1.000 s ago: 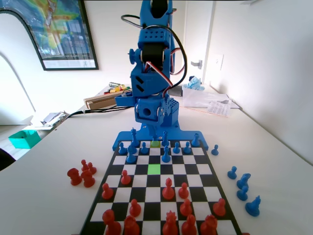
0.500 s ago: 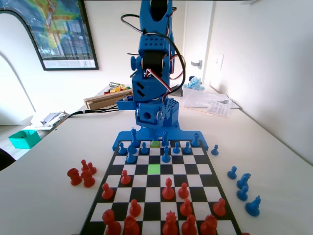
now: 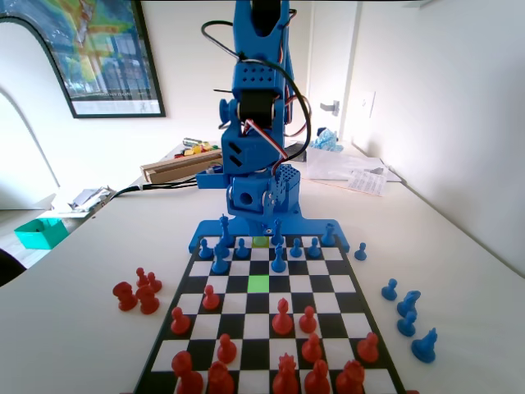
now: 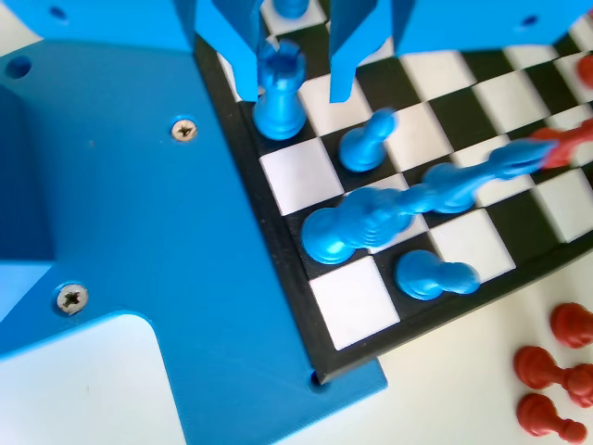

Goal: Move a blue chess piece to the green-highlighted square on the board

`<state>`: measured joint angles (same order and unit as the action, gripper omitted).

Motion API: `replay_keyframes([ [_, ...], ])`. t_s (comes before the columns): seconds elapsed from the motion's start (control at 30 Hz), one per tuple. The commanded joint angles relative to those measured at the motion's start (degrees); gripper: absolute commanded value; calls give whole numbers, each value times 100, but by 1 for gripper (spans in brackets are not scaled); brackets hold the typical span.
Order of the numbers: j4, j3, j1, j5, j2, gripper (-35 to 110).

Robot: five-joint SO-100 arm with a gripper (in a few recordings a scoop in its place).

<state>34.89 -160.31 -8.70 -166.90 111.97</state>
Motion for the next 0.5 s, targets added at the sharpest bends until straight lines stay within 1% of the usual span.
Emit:
replay_keyframes([
  [0.0, -79, -62, -18, -211, 0, 13],
  [0.3, -316, -185, 0, -211, -97, 12],
  [0.47, -396, -281, 26, -237, -97, 6],
])
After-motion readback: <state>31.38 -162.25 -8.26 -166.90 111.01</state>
